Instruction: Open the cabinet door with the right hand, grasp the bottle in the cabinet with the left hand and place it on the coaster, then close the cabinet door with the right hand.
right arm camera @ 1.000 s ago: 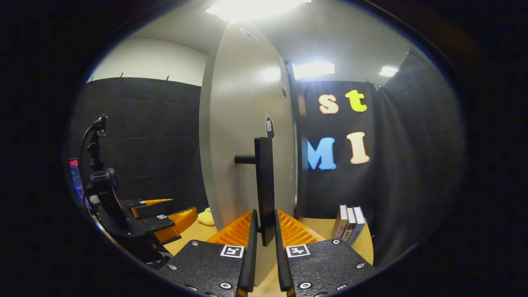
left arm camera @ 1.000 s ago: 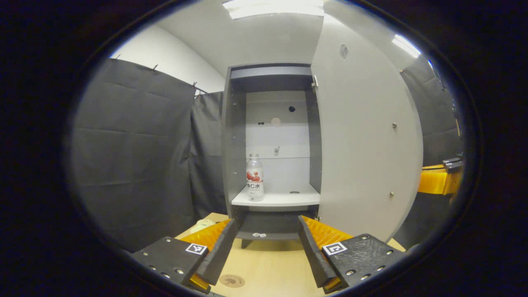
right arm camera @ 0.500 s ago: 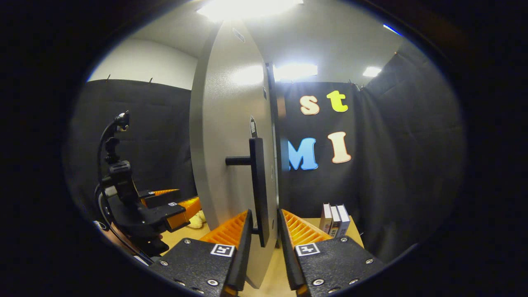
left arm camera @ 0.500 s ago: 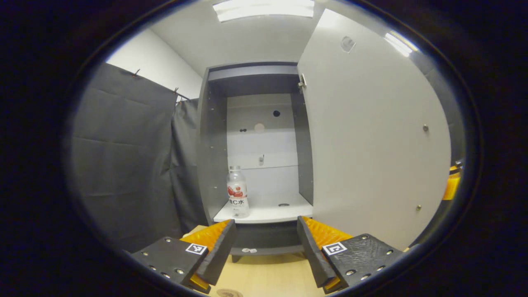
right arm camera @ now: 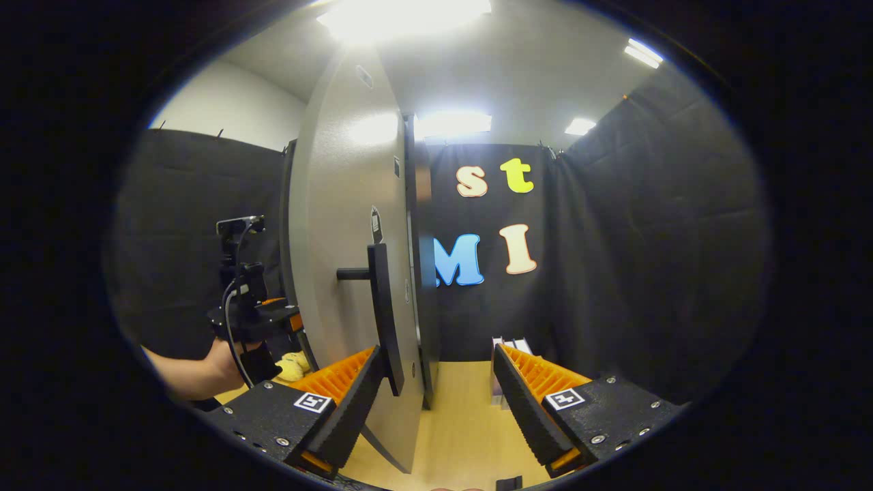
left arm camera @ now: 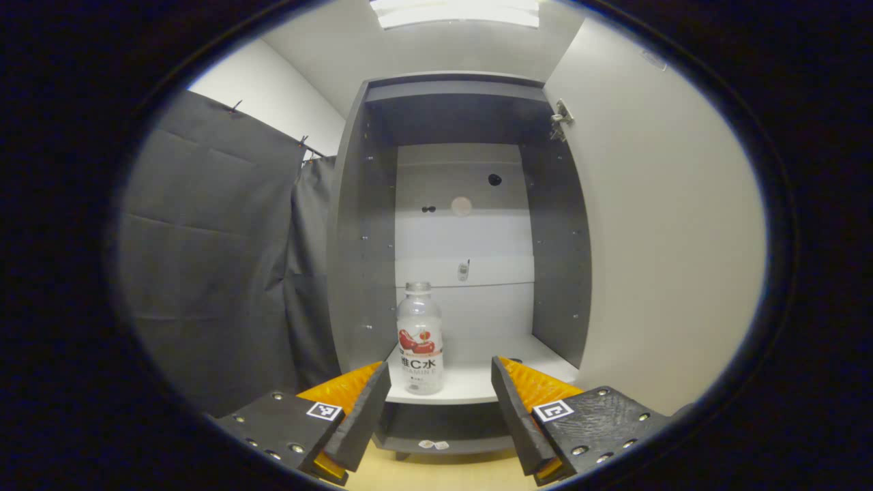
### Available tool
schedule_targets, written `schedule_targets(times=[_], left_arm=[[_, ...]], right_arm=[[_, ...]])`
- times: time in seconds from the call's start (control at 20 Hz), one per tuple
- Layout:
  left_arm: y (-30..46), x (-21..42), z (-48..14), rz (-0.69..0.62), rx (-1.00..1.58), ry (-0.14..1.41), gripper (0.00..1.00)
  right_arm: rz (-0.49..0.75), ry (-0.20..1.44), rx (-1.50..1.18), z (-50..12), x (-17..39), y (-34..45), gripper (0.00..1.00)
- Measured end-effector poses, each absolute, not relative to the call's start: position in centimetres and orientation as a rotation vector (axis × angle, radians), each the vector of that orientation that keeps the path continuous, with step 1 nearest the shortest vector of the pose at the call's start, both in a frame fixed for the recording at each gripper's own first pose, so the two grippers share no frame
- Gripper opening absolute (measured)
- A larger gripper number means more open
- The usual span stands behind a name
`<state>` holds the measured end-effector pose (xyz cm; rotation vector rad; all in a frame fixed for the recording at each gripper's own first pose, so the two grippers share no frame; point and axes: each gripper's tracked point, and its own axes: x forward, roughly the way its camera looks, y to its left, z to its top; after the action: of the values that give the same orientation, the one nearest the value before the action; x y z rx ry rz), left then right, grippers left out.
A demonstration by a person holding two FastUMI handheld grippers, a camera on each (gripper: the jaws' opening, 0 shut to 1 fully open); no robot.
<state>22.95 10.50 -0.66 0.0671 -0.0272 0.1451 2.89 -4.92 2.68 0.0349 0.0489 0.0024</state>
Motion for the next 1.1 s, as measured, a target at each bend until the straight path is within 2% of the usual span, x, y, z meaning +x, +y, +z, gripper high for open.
schedule_targets(times=[0.2, 0.4, 0.55, 0.7, 0.9, 0.95, 1.0, 1.05, 1.1], left_arm=[[12.0, 26.3, -0.9, 0.134, 0.078, -0.053, 0.86], [12.2, 29.5, -1.4, 0.100, 0.107, -0.071, 0.86], [12.7, 31.4, -2.2, 0.088, 0.101, -0.069, 0.86], [13.3, 32.7, -3.2, 0.083, 0.082, -0.060, 0.85], [14.0, 35.1, -4.1, 0.067, 0.097, -0.044, 0.87], [14.2, 35.8, -4.1, 0.068, 0.106, -0.046, 0.84], [14.2, 36.2, -4.2, 0.059, 0.109, -0.049, 0.87], [14.1, 36.7, -4.3, 0.051, 0.109, -0.051, 0.84], [13.9, 37.1, -4.4, 0.039, 0.108, -0.051, 0.85]], right_arm=[[-0.145, 0.054, -0.051, 2.1, 1.9, -8.5, 0.96], [-0.309, 0.127, 0.016, -0.6, 1.2, -11.4, 0.95], [-0.384, 0.175, 0.075, -3.2, 0.8, -11.9, 0.95], [-0.492, 0.191, 0.014, -4.2, -0.4, -13.5, 0.95], [-0.513, 0.216, -0.005, -5.8, 0.1, -12.5, 0.96], [-0.513, 0.230, 0.010, -6.5, 0.4, -12.3, 0.96], [-0.516, 0.240, 0.030, -7.0, 0.6, -12.0, 0.96], [-0.523, 0.244, 0.052, -7.4, 0.8, -11.9, 0.95], [-0.532, 0.242, 0.074, -7.4, 0.9, -11.8, 0.95]])
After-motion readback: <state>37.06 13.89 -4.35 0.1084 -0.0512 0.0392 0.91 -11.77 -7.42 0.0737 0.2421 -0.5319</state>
